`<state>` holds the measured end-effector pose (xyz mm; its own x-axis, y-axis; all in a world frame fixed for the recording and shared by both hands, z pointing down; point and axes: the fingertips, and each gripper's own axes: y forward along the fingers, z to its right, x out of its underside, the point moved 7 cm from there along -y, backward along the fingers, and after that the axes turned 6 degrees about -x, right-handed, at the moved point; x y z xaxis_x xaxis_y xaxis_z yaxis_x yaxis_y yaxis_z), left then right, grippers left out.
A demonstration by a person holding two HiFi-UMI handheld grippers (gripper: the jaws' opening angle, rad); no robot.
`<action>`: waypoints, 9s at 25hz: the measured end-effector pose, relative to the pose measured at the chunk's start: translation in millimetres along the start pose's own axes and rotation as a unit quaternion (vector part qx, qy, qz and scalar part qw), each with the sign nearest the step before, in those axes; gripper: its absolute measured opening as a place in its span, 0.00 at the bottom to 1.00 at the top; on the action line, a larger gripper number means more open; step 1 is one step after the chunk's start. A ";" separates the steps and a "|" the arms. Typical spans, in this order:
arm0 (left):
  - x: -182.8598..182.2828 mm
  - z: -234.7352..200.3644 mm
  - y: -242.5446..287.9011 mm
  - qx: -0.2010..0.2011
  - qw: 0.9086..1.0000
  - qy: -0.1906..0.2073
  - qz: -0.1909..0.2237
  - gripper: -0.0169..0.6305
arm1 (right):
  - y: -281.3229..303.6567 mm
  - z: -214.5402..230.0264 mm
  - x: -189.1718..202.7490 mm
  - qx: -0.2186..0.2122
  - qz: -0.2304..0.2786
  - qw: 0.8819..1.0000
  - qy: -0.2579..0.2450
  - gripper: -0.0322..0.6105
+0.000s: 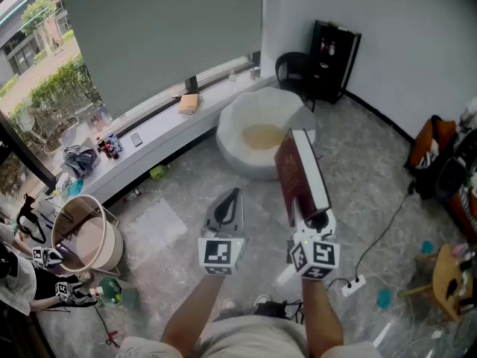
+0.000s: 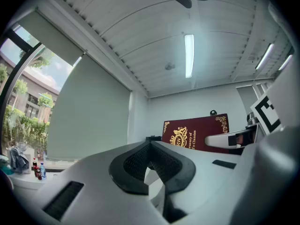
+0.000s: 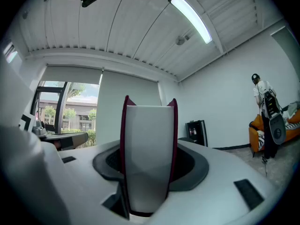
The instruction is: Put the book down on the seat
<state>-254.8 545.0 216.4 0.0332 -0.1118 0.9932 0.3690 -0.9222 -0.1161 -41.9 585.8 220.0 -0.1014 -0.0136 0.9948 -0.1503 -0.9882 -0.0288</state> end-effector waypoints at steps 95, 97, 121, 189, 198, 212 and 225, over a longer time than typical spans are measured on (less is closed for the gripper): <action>86.9 -37.1 518.5 -0.003 0.999 0.026 -0.027 0.04 | 491.2 206.2 29.8 -0.040 -0.031 0.999 0.012 0.40; 88.8 -27.8 531.6 -0.004 0.999 0.028 -0.028 0.04 | 498.5 221.4 30.7 -0.042 -0.032 0.999 0.015 0.40; 147.3 -93.2 686.8 -0.004 0.999 0.007 -0.043 0.04 | 665.5 249.1 66.6 -0.036 -0.065 0.997 0.006 0.40; 686.6 -45.1 992.4 0.063 0.940 0.007 -0.336 0.04 | 904.5 486.4 601.0 0.033 -0.454 0.866 0.209 0.40; 728.9 -26.3 992.4 0.081 0.931 0.005 -0.355 0.04 | 911.0 509.2 651.8 0.045 -0.457 0.844 0.278 0.40; 742.8 27.4 1007.5 0.116 0.922 -0.003 -0.368 0.04 | 888.3 551.9 670.9 0.113 -0.460 0.836 0.277 0.54; 740.0 37.1 1004.5 0.107 0.924 -0.017 -0.366 0.04 | 869.2 571.1 660.5 0.157 -0.464 0.842 0.225 0.62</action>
<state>174.8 -450.3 835.2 -0.2702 0.5285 0.8048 0.4800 -0.6507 0.5884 322.1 -369.2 908.1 -0.4572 0.7764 0.4338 -0.1096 -0.5332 0.8388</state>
